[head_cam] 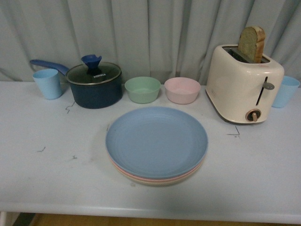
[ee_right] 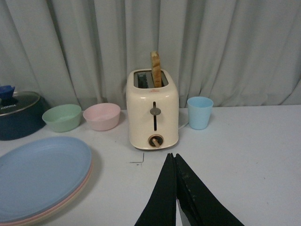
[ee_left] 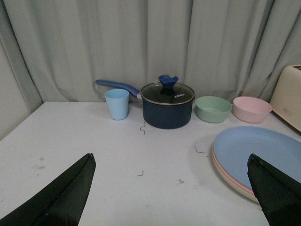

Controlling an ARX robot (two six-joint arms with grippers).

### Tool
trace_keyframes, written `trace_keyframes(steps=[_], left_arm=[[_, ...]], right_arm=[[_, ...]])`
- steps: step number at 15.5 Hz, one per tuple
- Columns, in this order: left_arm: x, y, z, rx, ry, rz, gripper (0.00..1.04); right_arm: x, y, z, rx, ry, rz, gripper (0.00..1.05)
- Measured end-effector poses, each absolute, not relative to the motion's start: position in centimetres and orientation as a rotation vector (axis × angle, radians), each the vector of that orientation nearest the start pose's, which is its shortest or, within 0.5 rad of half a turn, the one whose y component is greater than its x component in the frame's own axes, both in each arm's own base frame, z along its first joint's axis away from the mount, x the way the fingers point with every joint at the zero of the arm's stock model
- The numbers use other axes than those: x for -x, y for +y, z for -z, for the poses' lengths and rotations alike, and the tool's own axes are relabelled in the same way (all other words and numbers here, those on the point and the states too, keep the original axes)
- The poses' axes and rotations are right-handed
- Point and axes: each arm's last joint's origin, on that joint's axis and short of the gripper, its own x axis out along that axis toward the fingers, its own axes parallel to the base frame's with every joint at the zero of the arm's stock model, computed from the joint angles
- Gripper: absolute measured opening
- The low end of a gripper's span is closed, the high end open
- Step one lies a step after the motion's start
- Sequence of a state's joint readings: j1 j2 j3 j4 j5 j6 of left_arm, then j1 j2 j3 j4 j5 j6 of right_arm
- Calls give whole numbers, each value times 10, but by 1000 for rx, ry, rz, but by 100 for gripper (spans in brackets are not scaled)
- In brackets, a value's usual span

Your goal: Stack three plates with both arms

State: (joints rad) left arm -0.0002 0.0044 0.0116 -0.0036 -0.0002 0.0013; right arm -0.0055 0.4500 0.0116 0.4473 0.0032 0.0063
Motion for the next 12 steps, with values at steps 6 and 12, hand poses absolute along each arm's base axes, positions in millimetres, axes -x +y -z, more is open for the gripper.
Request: trace_keyframes(steps=[6, 12], left_arm=[[-97, 0, -167, -1, -4, 0, 98], [-97, 0, -167, -1, -4, 0, 98]], right_arm=[[-115, -1, -170, -6, -13, 9, 2], [-108, -1, -170, -6, -13, 9, 2]])
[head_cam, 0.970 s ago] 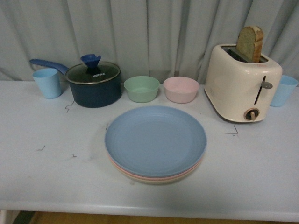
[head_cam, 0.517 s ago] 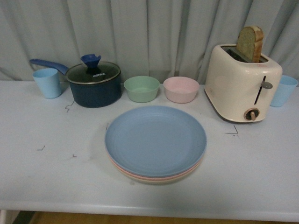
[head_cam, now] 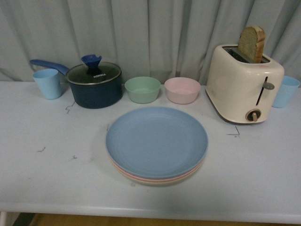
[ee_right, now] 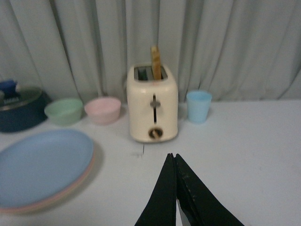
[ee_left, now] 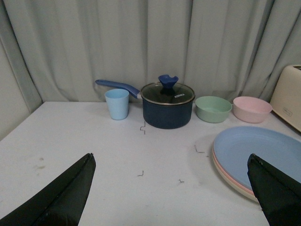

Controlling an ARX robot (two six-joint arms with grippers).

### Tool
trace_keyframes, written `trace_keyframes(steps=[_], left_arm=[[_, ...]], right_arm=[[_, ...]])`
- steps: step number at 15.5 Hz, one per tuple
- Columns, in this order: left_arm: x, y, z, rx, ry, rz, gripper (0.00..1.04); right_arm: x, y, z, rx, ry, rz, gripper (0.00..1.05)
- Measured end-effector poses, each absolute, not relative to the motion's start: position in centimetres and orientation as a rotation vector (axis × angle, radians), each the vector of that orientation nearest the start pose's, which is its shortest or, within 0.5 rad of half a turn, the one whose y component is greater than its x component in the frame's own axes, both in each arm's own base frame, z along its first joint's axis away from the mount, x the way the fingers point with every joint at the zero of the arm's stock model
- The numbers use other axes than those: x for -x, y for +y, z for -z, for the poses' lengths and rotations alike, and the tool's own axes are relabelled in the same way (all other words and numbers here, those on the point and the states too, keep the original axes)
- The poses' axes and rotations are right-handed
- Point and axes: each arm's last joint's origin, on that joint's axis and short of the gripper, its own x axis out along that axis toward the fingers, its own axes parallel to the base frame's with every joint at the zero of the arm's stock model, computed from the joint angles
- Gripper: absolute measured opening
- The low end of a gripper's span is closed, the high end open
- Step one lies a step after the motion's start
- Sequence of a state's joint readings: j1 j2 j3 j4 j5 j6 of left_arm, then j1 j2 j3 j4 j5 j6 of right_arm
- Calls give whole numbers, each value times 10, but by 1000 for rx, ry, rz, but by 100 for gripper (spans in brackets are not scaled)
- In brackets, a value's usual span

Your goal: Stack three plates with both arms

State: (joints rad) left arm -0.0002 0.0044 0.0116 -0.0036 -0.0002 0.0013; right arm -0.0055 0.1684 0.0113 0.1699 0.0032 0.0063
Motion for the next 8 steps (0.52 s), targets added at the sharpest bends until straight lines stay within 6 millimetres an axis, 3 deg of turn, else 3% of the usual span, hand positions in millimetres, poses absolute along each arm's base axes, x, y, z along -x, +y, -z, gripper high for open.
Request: trace_keyframes(steps=[2, 5, 8], left_arm=[[-97, 0, -167, -1, -3, -1, 98], [-97, 0, -167, -1, -4, 0, 98], [-97, 0, -167, -1, -4, 0, 98]], right_arm=[[-97, -1, -167, -6, -8, 6, 2], [-97, -1, -167, -6, -6, 6, 3], [-97, -1, -167, -6, -6, 6, 42]])
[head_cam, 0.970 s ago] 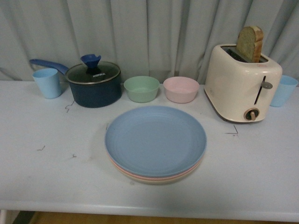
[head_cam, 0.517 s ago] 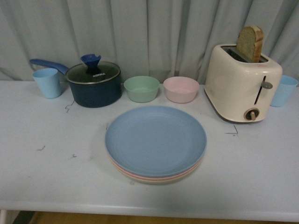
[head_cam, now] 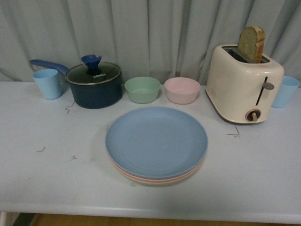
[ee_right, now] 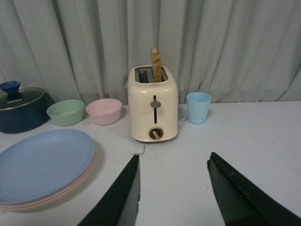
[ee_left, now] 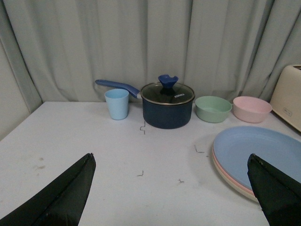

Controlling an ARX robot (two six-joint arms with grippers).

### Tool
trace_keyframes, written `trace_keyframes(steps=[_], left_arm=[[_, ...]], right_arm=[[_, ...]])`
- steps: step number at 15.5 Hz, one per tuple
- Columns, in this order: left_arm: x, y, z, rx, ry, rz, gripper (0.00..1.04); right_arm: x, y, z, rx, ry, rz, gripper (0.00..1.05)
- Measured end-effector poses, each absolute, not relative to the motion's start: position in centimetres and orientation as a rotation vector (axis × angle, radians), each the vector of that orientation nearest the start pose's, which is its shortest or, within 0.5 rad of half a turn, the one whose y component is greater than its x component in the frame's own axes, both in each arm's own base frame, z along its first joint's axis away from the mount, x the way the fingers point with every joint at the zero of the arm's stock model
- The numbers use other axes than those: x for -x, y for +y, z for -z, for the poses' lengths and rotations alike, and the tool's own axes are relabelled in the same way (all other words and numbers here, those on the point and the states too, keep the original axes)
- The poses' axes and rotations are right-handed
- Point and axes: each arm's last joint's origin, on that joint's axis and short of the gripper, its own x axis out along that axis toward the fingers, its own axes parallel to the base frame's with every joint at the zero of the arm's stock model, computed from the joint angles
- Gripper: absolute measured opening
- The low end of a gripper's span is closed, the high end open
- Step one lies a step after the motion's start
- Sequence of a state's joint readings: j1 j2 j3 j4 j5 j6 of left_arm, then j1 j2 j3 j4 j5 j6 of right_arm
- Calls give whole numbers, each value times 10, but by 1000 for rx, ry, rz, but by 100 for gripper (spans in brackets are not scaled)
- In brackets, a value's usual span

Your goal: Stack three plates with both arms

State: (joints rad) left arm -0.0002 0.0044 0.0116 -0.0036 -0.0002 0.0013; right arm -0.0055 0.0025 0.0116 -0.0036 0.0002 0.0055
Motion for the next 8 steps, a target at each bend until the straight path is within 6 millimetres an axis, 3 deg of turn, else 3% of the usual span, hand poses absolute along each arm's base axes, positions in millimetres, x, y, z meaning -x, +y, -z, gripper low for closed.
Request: trace_keyframes(steps=[4, 5, 8], left_arm=[[-97, 0, -167, -1, -4, 0, 98], [-97, 0, -167, -1, -4, 0, 98], [-97, 0, -167, -1, -4, 0, 98]], right_arm=[[-97, -1, -167, -6, -6, 6, 94], [-97, -1, -167, -6, -6, 6, 100], [-97, -1, -167, -6, -6, 6, 98]])
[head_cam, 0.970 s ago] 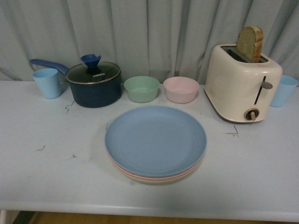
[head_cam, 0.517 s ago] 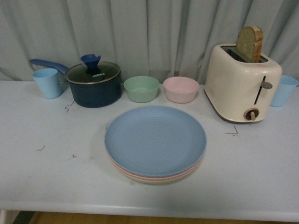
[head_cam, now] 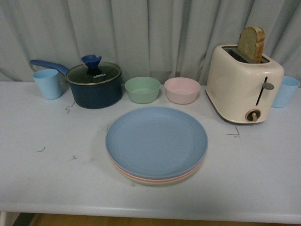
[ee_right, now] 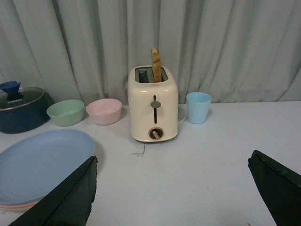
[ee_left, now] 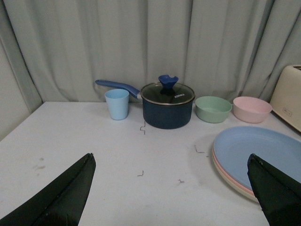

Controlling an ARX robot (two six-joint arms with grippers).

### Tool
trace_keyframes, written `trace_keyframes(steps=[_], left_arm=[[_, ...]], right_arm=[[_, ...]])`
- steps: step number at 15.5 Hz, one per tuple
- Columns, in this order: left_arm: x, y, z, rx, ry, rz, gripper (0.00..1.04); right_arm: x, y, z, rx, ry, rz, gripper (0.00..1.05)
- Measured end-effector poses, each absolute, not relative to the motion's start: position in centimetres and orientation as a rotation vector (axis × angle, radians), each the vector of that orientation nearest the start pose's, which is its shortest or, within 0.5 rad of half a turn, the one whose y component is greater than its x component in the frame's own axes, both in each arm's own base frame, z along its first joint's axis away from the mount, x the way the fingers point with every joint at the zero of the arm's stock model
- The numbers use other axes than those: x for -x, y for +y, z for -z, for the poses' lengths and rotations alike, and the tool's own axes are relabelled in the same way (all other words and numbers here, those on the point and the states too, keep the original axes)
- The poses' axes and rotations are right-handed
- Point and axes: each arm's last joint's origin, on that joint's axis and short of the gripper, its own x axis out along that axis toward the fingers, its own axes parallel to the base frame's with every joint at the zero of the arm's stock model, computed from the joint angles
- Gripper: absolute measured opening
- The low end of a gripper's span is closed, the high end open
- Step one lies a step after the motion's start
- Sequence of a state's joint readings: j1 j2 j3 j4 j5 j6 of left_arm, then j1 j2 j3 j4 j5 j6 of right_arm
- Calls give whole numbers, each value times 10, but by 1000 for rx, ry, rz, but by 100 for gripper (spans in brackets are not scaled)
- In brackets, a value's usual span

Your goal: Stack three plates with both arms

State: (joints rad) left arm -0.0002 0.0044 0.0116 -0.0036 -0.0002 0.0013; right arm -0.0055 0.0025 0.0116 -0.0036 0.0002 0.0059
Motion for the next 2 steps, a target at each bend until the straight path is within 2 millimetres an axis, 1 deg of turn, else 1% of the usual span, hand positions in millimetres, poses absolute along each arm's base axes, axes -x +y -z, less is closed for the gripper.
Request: trace_keyframes(steps=[2], left_arm=[[-97, 0, -167, -1, -4, 0, 98]], right_arm=[[-97, -1, -167, -6, -6, 6, 98]])
